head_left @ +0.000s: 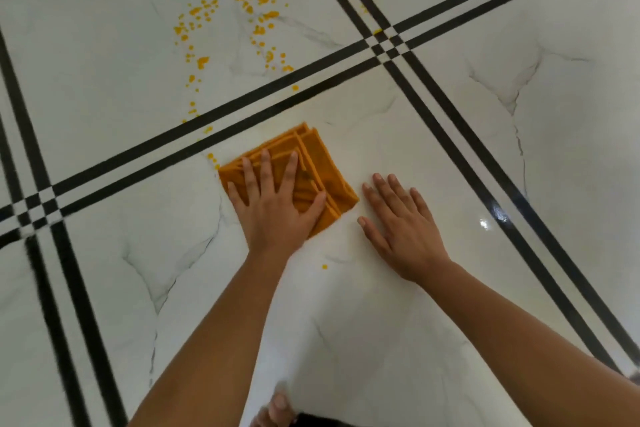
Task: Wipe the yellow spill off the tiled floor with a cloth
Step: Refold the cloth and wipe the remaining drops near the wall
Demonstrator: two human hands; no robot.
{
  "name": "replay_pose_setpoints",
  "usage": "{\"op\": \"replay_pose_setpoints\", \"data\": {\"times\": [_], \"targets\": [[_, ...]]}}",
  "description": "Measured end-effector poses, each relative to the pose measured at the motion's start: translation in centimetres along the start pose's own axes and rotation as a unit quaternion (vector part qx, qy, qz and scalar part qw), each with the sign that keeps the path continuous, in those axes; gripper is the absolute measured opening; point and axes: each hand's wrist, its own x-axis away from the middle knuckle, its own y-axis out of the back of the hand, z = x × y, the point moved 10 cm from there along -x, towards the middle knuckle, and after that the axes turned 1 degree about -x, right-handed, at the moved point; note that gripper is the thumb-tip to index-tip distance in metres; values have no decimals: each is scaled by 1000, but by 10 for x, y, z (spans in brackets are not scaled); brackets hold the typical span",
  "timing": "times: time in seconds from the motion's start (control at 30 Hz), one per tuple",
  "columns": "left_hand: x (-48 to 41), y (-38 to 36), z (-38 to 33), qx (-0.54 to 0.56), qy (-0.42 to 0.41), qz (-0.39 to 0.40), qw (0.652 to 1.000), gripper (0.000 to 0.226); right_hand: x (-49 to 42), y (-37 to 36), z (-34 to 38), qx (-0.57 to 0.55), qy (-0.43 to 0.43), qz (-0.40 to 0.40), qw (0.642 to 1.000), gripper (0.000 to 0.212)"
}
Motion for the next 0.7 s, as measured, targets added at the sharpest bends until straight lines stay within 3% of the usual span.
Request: {"op": "replay_pose_setpoints", "data": {"times": [0.07,0.13,0.2,0.33,0.5,0.6,0.7], "targets": [[36,-5,-5,11,-24,-6,1000,83,0,1,2,-8,-10,-17,1000,75],[73,-11,-15,-13,-98,6,995,83,3,0,0,-19,-31,-23,999,75],[64,-9,-13,-21,-132,-5,991,84,9,-4,-4,-21,-43,-17,999,69],[33,-1,15,10,15,-14,1000,85,17,-12,-2,-1,-33,-12,999,64],[48,-6,5,-26,-65,-4,998,89,0,1,6,-14,-39,-32,999,68],[15,4,29,5,24,-18,1000,88,-17,5,18,-5,-12,-36,999,69],[33,-3,27,4,20,-10,1000,87,-34,10,27,0,8,-43,999,76]]}}
